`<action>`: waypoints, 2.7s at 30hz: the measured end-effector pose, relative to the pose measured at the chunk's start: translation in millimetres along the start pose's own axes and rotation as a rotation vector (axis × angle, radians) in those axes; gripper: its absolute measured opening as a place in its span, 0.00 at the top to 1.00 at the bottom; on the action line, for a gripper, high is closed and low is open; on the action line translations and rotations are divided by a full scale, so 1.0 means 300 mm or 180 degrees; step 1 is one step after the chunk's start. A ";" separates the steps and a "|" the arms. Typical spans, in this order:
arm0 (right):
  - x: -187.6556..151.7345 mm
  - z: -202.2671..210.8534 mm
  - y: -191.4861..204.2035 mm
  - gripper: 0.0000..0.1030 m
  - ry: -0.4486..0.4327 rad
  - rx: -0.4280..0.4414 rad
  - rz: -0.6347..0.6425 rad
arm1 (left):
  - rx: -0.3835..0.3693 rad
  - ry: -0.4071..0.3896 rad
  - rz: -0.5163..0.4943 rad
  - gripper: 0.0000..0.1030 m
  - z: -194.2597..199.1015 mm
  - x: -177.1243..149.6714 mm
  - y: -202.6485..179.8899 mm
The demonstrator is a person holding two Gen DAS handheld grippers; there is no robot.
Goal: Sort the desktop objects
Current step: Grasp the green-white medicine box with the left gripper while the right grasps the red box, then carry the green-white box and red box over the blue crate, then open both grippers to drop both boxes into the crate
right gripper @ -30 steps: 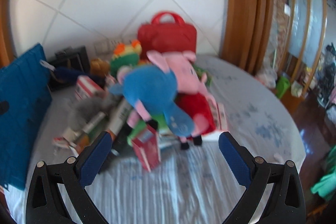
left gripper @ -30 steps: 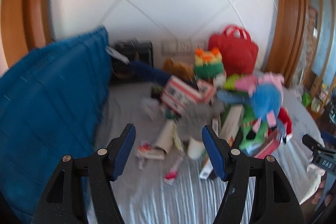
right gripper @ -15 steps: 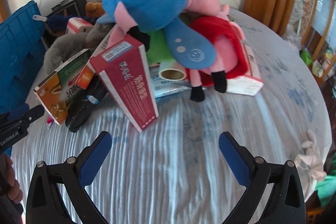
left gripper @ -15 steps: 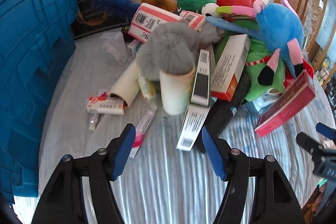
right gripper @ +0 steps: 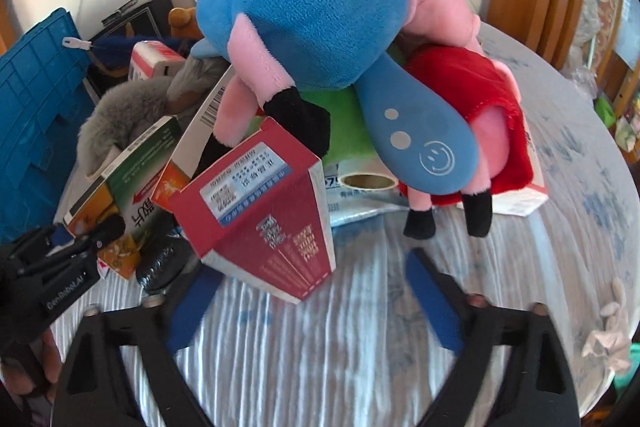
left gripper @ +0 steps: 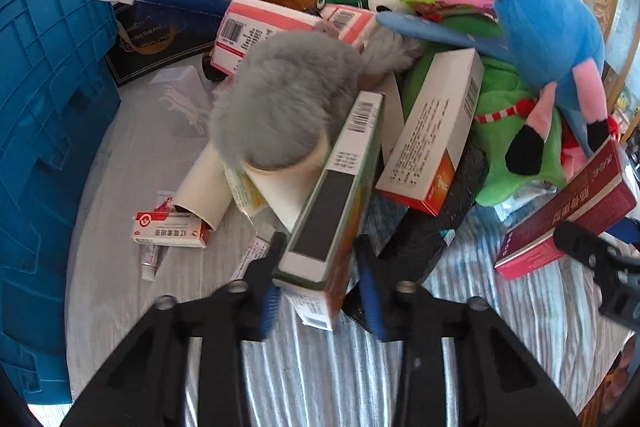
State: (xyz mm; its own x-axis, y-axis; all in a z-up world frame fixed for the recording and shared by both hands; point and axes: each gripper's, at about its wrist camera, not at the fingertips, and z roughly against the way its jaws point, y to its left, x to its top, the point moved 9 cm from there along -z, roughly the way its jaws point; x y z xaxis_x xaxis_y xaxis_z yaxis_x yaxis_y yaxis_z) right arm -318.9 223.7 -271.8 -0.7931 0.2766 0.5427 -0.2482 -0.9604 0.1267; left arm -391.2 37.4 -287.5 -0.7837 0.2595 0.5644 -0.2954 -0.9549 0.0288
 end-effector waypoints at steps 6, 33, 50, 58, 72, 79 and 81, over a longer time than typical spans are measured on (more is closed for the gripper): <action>-0.001 0.000 0.000 0.66 -0.0002 0.0028 -0.0057 | -0.0095 -0.0054 -0.0011 0.76 0.025 -0.004 -0.011; 0.141 0.578 0.210 0.76 -0.1244 -0.0038 0.0351 | 0.0040 -0.1398 0.0059 0.82 0.671 0.110 0.108; 0.307 0.928 0.974 0.76 -0.2192 0.0934 0.1198 | 0.0875 -0.2298 0.0622 0.82 1.171 0.129 0.620; 0.298 0.981 1.468 0.76 -0.2332 0.1380 0.1632 | 0.1401 -0.2309 0.0938 0.82 1.261 0.075 0.989; 0.296 0.825 1.900 0.76 -0.2089 0.1228 0.1991 | 0.1528 -0.1849 0.1237 0.82 1.126 0.014 1.431; 0.289 0.766 1.905 0.76 -0.1905 0.1052 0.2076 | 0.1413 -0.1612 0.1333 0.82 1.071 0.006 1.470; 0.282 0.751 1.908 0.76 -0.1849 0.1023 0.2094 | 0.1398 -0.1548 0.1358 0.82 1.060 0.000 1.477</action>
State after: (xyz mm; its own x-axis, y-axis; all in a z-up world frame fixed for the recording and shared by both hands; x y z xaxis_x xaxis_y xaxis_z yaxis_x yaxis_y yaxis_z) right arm -402.8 -310.3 33.7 -0.2954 -0.3033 0.9059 0.3865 -0.9051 -0.1770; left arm -348.3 -431.4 -12.4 -0.4232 -0.1384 0.8954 0.3005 -0.9538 -0.0055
